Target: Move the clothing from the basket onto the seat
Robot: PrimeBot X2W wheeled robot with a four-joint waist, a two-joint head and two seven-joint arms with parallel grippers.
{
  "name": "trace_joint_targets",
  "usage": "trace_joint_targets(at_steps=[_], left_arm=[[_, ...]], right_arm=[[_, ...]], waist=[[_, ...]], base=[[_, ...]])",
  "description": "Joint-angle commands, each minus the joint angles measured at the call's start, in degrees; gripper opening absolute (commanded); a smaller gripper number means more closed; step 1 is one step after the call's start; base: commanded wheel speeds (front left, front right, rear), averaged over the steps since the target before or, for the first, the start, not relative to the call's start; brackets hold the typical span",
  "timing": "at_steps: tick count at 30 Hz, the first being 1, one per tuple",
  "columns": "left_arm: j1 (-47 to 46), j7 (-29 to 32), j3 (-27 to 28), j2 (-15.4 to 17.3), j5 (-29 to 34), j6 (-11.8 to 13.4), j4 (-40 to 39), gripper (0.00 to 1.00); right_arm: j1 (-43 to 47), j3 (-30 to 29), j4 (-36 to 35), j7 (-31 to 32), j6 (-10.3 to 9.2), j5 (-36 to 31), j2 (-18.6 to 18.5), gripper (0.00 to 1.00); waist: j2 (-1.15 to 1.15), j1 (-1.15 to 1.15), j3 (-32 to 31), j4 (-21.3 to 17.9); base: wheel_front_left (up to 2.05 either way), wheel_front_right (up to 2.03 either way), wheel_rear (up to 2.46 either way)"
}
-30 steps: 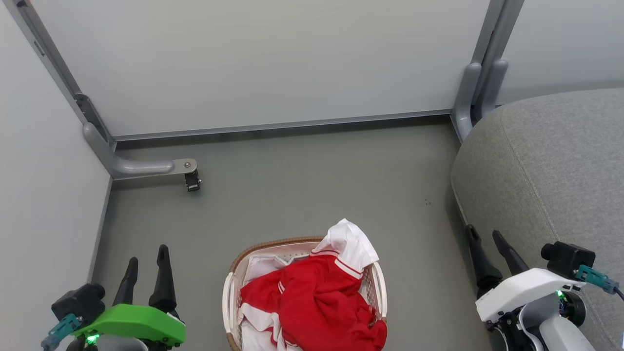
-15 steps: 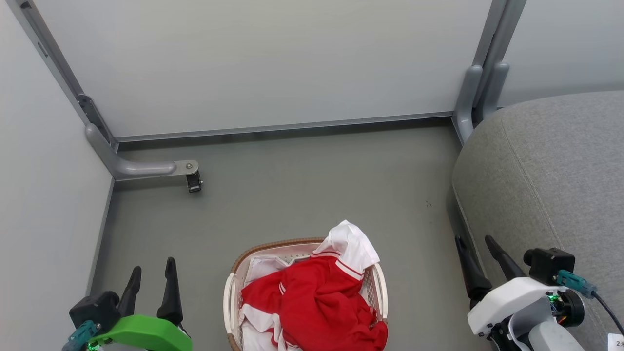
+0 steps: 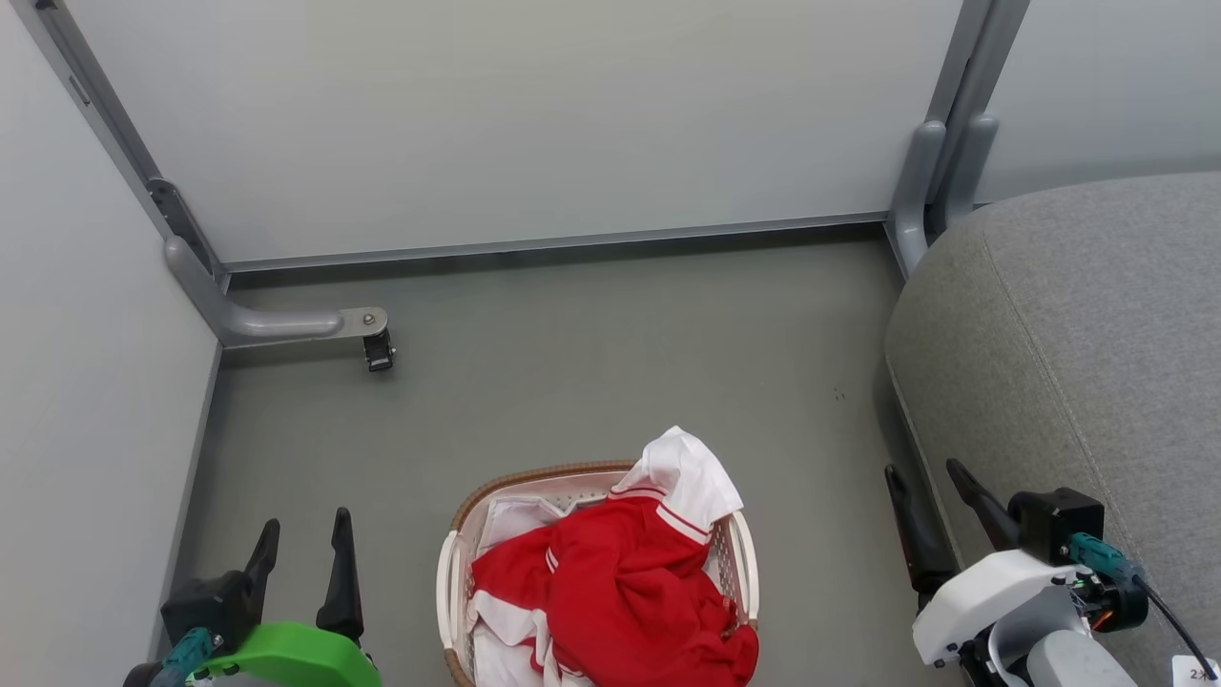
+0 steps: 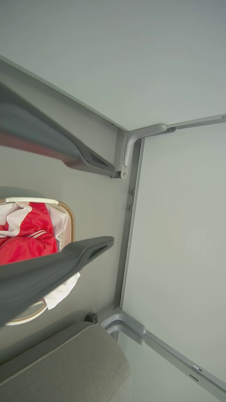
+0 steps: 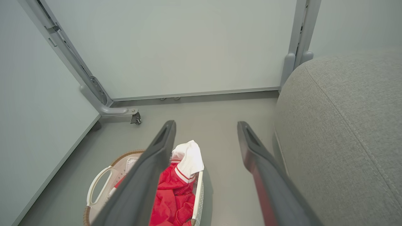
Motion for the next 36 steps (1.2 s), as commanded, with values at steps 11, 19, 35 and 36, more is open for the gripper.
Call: trace_joint_targets(at_steps=[11,19,35,36], left_arm=[[-0.02,-1.79,2.67,-0.67,4.47,0.84,-0.86,1.0],[0.95,-2.66,3.4,-1.05,8.2,0.54,-1.6,1.0],[-1.76,-3.97,0.4,-1.52,12.02,-0.04,0.67,1.0],[-2.33,-3.97,-0.25,-1.51,11.37,-0.07,1.14,1.0]], right_arm=[[0.35,-3.3,0.31,-1.69,0.02,-6.64,1.45,1.0],[1.08,-5.43,-0.1,-2.57,0.02,-10.5,2.76,1.0],[-1.97,-3.76,-0.94,-3.89,0.01,-15.34,2.3,1.0],[-2.63,-3.48,-1.06,-3.89,0.01,-15.19,2.3,1.0]], waist=[[0.0,0.0,0.12,0.12],[0.0,0.0,0.26,0.15],[0.0,0.0,6.73,-1.52],[0.0,0.0,7.9,-1.86]], base=[[0.0,0.0,0.0],[0.0,0.0,0.0],[0.0,0.0,0.0],[0.0,0.0,0.0]])
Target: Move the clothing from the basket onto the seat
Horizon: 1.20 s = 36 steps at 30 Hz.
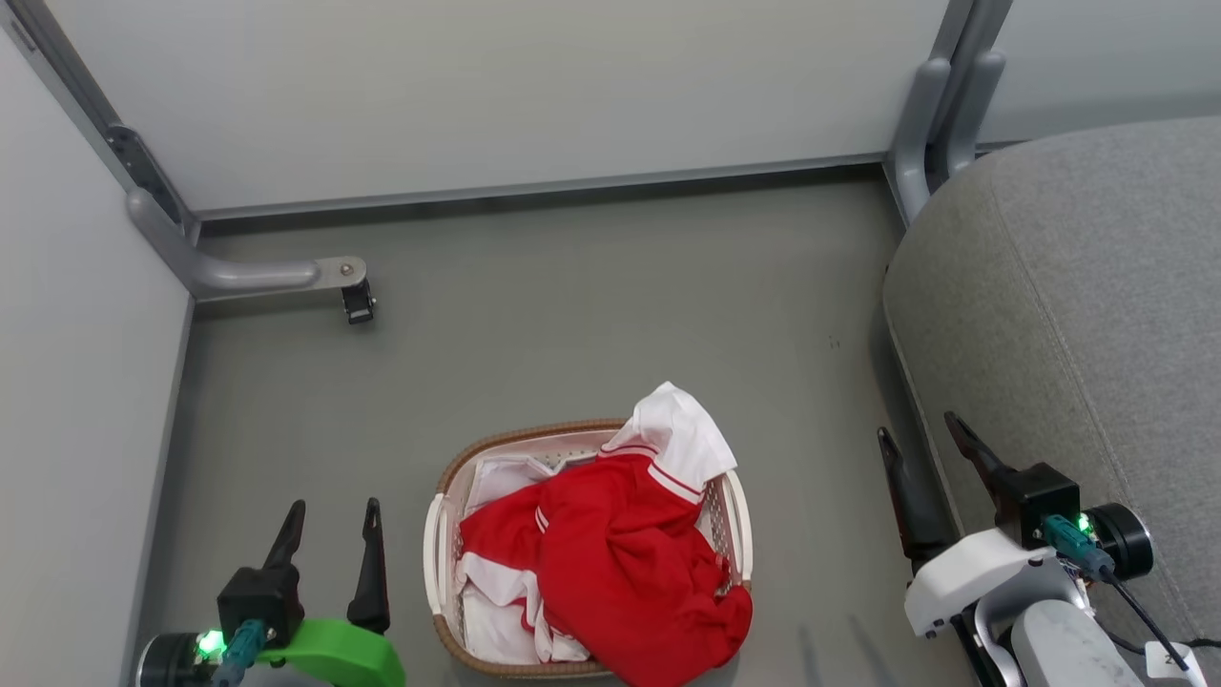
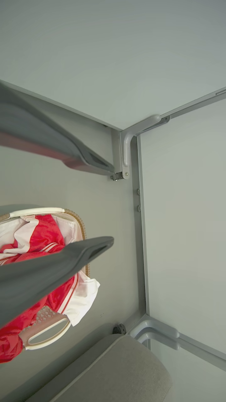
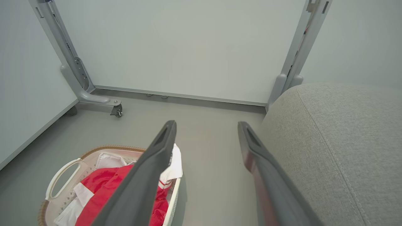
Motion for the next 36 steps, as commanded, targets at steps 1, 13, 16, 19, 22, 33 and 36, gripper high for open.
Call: trace_joint_targets(at_steps=[1,13,16,19,22,33,36], left_arm=[[-1.9,-0.19,-0.78,0.07,-0.94,-0.12,0.52,1.0],[-11.69,-0.14,-11.43,0.15,-6.61,-0.52,10.28,1.0],[-14.5,-0.13,-13.22,0.15,-8.37,-0.49,12.53,1.0],[-17.37,-0.13,-15.03,0.15,-10.68,-0.52,15.87,1.0],[-20.63,-0.14,-17.07,0.15,-12.61,-0.59,20.01,1.0],[-32.39,0.63,-22.52,0.19,-19.1,-0.6,39.01,1.0],[-34.44,2.25,-23.91,0.15,-21.12,-0.6,42.22,1.0]], right_arm=[[-1.14,0.19,-0.31,-0.27,0.0,0.08,-0.25,1.0],[-8.31,2.11,-3.09,-0.27,-0.01,1.32,0.23,1.0],[-9.82,2.69,-4.26,-0.26,-0.01,1.46,0.62,1.0],[-11.38,3.35,-5.34,-0.27,-0.01,1.93,1.05,1.0],[-12.8,4.19,-6.0,-0.27,-0.01,2.2,1.34,1.0],[-15.17,6.6,-6.05,-0.27,-0.01,2.92,1.88,1.0],[-15.57,6.94,-5.9,-0.27,-0.01,3.03,1.95,1.0]], waist=[[0.0,0.0,3.71,-1.23],[0.0,0.0,16.43,-5.2],[0.0,0.0,19.4,-6.2],[0.0,0.0,22.23,-7.03],[0.0,0.0,24.66,-7.72],[0.0,0.0,31.7,-9.73],[0.0,0.0,33.01,-9.97]], base=[[0.0,0.0,0.0],[0.0,0.0,0.0],[0.0,0.0,0.0],[0.0,0.0,0.0],[0.0,0.0,0.0],[0.0,0.0,0.0],[0.0,0.0,0.0]])
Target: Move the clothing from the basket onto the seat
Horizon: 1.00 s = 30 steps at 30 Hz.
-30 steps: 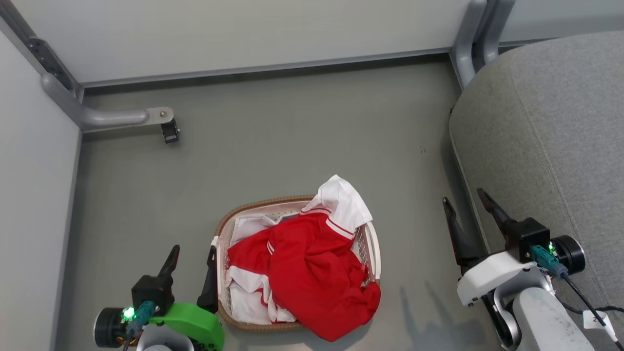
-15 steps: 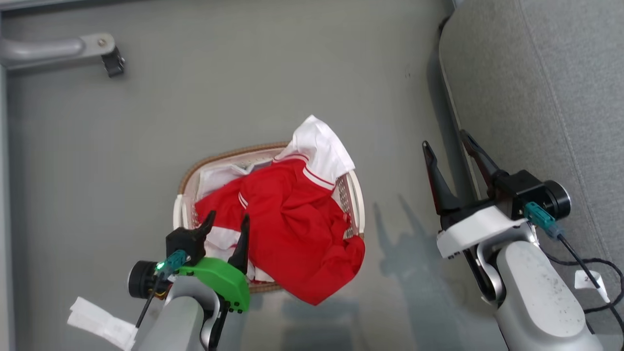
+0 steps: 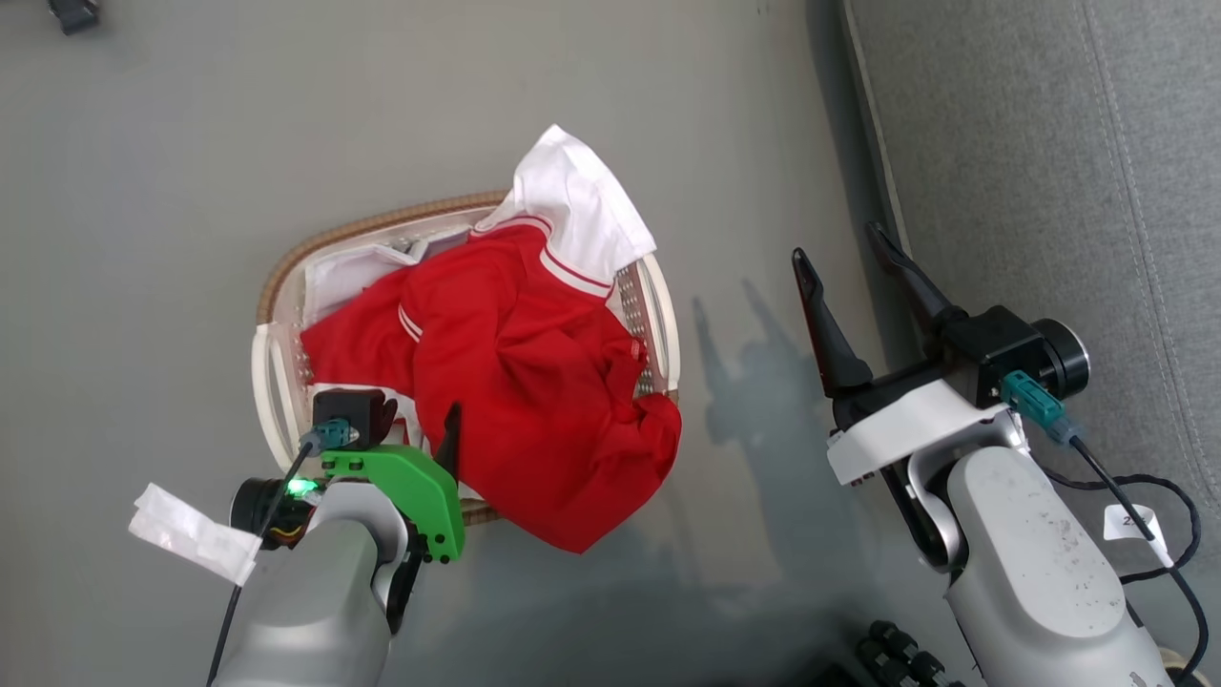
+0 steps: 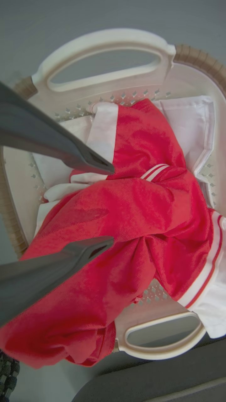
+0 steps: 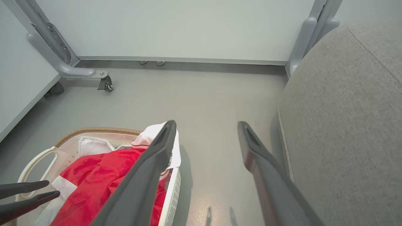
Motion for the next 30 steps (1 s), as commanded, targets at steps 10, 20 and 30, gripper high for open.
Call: trace_joint_targets(at_steps=[10,20,30], left_arm=[[-4.42,4.19,-3.13,0.34,-5.56,-0.14,5.74,1.0],[-6.27,6.3,-4.09,0.35,-9.3,0.2,7.46,1.0],[-9.06,6.66,-5.05,0.35,-11.81,-0.1,8.11,1.0]], right_arm=[[-1.07,0.67,-0.11,-0.27,-0.04,0.46,0.18,1.0],[-1.01,1.62,-0.27,-0.27,-0.04,0.76,0.27,1.0],[-1.53,1.9,-0.73,-0.27,-0.04,1.28,0.61,1.0]], waist=[[0.0,-0.01,4.99,-1.51],[0.0,-0.01,7.03,-2.16],[0.0,-0.01,9.91,-3.04]], base=[[0.0,0.0,0.0],[0.0,0.0,0.0],[0.0,0.0,0.0]])
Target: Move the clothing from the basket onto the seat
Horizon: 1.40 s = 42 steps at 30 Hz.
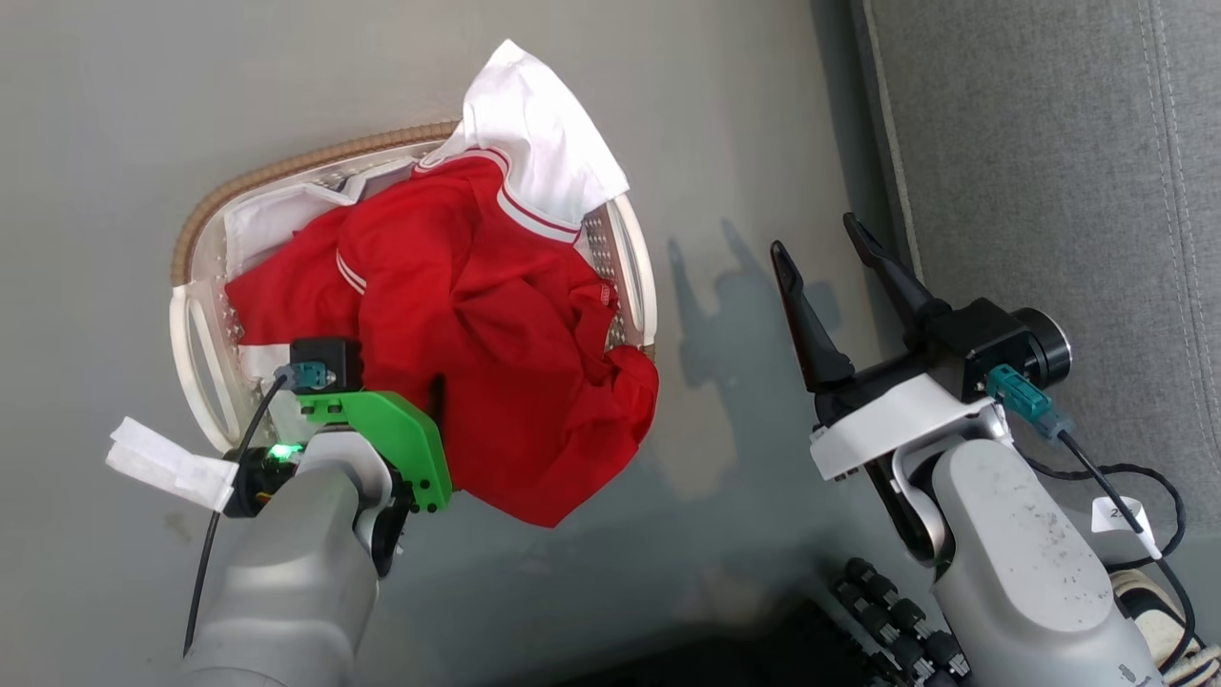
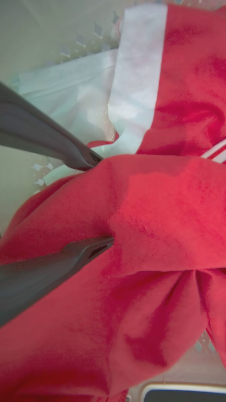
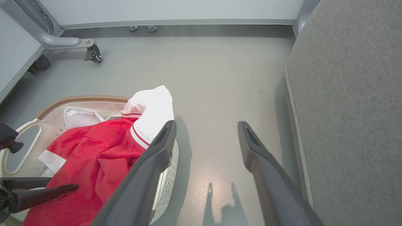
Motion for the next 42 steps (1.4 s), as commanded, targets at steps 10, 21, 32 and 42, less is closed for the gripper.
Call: trace_joint_targets(at_steps=[10,21,32,42], left_arm=[[-3.78,-1.37,-2.23,0.36,-1.46,-0.23,-0.03,1.0],[-5.01,-2.58,-5.07,0.54,-3.41,-0.25,-1.41,0.0],[0.86,-5.78,-7.36,0.85,-8.01,-0.25,-3.08,0.0],[9.11,-8.84,-10.85,0.9,-11.31,-0.26,-8.4,0.0]], right_arm=[[-1.66,0.54,-0.85,-0.27,-0.04,0.86,0.48,1.0],[-1.99,0.48,-0.69,-0.27,-0.04,1.27,0.76,1.0],[0.36,0.1,1.69,-0.27,-0.04,1.14,0.86,1.0],[4.41,0.2,4.25,-0.27,-0.04,0.51,0.6,1.0]], waist=[[0.0,0.0,3.51,-0.97],[0.0,0.0,4.72,-1.73],[0.0,0.0,-3.57,-1.24],[0.0,0.0,-15.76,2.13]], base=[[0.0,0.0,0.0],[0.0,0.0,0.0],[0.0,0.0,0.0],[0.0,0.0,0.0]])
